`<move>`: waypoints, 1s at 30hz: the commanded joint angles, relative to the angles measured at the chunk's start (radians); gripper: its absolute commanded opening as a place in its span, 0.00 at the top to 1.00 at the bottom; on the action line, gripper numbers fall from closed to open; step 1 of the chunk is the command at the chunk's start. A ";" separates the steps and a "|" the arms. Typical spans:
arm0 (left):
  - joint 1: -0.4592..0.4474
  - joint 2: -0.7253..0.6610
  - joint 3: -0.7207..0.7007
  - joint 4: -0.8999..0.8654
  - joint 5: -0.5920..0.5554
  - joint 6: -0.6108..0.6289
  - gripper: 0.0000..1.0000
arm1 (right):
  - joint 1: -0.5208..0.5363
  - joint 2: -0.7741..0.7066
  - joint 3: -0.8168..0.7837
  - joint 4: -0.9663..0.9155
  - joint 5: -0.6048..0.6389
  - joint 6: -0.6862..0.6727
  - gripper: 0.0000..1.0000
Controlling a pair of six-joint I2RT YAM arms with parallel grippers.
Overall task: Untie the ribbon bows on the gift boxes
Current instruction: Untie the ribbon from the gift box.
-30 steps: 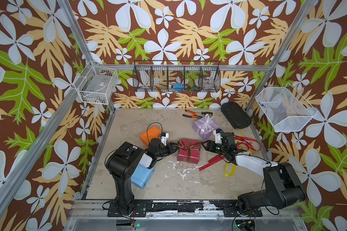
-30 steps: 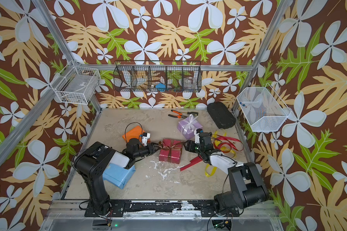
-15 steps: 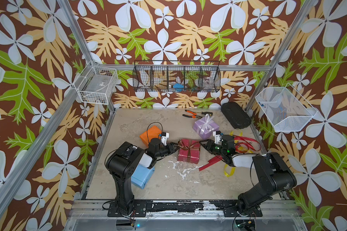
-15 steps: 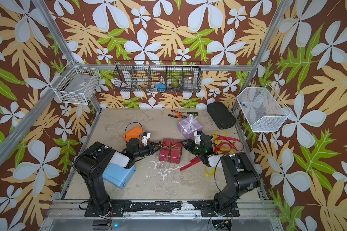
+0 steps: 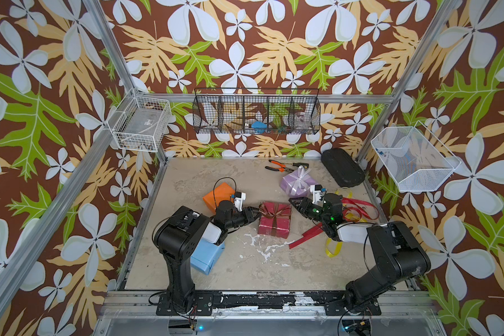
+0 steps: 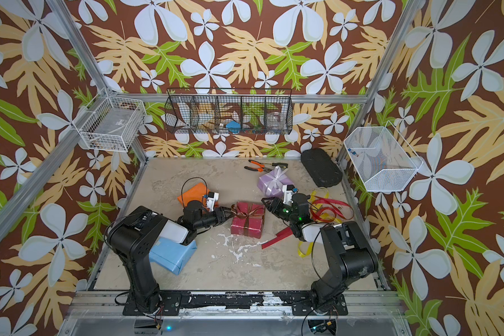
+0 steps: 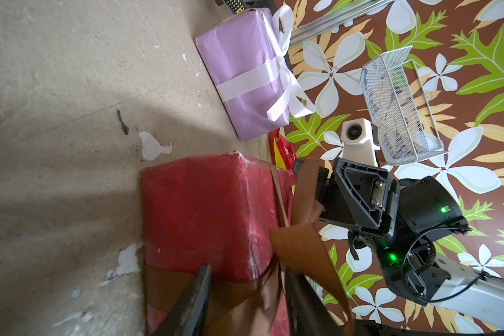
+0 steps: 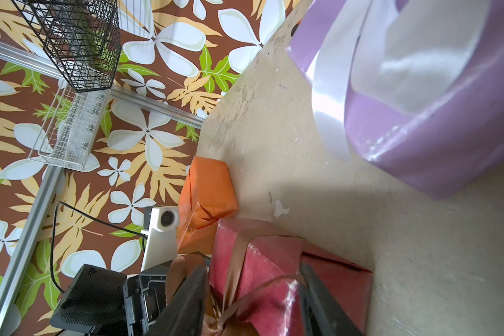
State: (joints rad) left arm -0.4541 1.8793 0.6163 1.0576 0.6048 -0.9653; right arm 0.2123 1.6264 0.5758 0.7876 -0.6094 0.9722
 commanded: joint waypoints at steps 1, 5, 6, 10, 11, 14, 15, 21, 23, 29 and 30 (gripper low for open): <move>0.002 0.003 0.002 0.017 0.013 0.006 0.55 | 0.004 0.014 0.012 0.072 -0.023 0.028 0.48; 0.002 0.002 -0.001 0.016 0.011 0.007 0.55 | 0.011 0.027 0.040 0.022 -0.003 0.010 0.48; 0.002 0.003 -0.001 0.017 0.012 0.007 0.55 | 0.011 0.033 0.046 0.018 -0.001 0.010 0.50; 0.002 0.003 -0.001 0.019 0.017 0.004 0.54 | 0.011 0.058 0.059 0.004 0.015 0.002 0.74; 0.002 0.003 -0.001 0.019 0.018 0.004 0.54 | 0.011 0.063 0.064 0.001 0.016 0.000 0.84; 0.002 0.001 -0.001 0.019 0.021 0.004 0.53 | 0.011 0.068 0.063 0.007 0.016 -0.001 1.00; 0.002 0.000 -0.002 0.022 0.022 0.003 0.53 | 0.012 0.065 0.063 0.007 0.015 -0.002 1.00; 0.002 0.002 -0.004 0.036 0.027 -0.001 0.45 | 0.012 0.052 0.069 -0.002 0.023 -0.017 1.00; 0.002 0.010 -0.004 0.041 0.029 -0.002 0.45 | 0.012 0.052 0.066 0.009 0.023 -0.011 1.00; 0.002 0.033 -0.004 0.071 0.034 -0.013 0.63 | 0.012 0.033 0.058 0.013 0.023 -0.010 1.00; 0.002 0.035 -0.004 0.084 0.039 -0.022 0.68 | 0.012 0.030 0.059 0.008 0.023 -0.015 1.00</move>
State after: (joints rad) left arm -0.4541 1.9095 0.6117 1.0843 0.6216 -0.9676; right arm 0.2226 1.6661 0.6350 0.7761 -0.5934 0.9676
